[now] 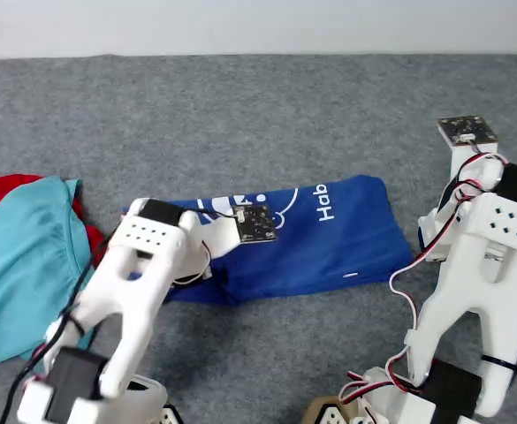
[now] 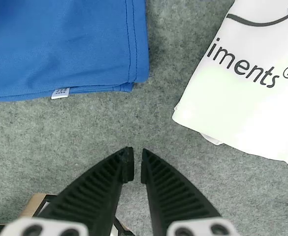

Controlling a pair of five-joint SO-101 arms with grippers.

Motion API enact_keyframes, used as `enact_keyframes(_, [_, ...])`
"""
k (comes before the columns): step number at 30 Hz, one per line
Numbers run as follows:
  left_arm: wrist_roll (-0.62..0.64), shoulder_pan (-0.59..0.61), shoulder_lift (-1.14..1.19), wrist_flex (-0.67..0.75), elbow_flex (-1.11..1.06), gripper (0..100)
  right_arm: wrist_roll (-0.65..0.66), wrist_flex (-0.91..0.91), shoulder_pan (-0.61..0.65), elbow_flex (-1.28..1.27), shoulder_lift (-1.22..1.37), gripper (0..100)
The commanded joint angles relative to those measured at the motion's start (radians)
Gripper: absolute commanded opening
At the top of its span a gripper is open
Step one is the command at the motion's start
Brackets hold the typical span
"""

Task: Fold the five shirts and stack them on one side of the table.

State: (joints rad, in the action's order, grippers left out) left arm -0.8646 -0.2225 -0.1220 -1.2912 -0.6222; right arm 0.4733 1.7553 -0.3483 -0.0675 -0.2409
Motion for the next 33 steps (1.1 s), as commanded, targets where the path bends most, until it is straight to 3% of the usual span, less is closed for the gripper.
enact_keyframes(1, [0.015,0.011,0.051,0.08,0.041,1,0.009,0.041,-0.01,0.009,-0.045,4.1])
enact_keyframes(5, [0.048,0.011,0.094,0.1,0.09,2,0.009,0.041,-0.01,0.009,-0.045,4.1])
enact_keyframes(13, [0.046,0.084,0.106,0.107,0.186,15,0.009,0.041,-0.01,0.008,-0.042,4.1])
enact_keyframes(26, [0.046,0.141,0.273,0.17,0.274,16,0.005,0.041,-0.008,0.008,-0.039,4.1])
enact_keyframes(33, [0.046,0.184,0.269,0.048,0.467,16,0.005,0.041,-0.007,0.008,-0.042,4.1])
